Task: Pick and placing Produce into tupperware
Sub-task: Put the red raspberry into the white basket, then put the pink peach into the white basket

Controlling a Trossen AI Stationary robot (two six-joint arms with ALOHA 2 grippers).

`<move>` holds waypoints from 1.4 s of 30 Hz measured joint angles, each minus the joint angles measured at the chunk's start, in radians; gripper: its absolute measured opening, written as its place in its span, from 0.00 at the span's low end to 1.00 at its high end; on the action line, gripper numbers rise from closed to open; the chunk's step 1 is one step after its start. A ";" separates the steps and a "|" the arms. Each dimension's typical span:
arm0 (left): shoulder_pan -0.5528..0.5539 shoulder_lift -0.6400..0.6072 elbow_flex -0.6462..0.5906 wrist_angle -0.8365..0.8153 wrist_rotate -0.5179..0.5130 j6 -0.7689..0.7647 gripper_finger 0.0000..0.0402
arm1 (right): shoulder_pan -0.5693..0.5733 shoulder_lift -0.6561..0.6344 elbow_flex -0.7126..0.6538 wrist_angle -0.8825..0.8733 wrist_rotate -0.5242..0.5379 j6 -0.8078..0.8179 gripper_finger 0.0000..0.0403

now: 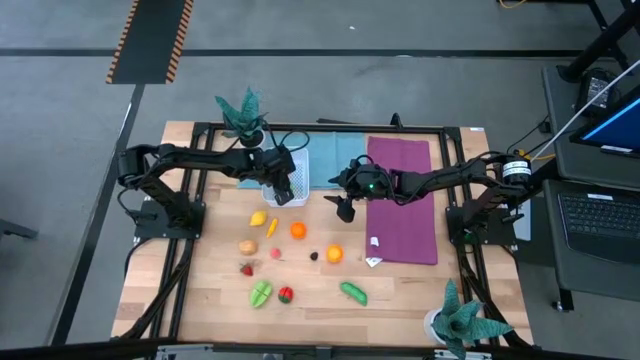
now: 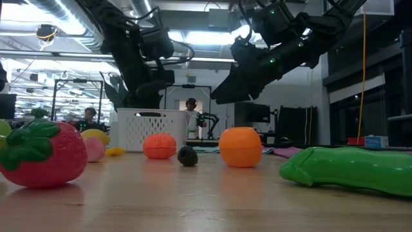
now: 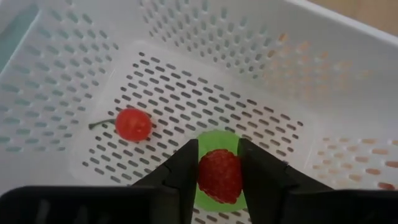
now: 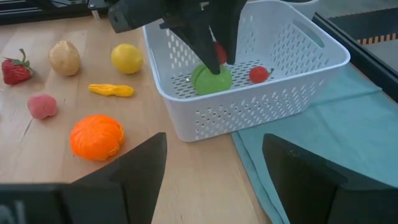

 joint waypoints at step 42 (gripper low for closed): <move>-0.386 -0.810 -0.464 0.414 -0.163 0.025 0.29 | 0.172 -0.199 -0.029 -0.258 -0.001 -0.045 0.66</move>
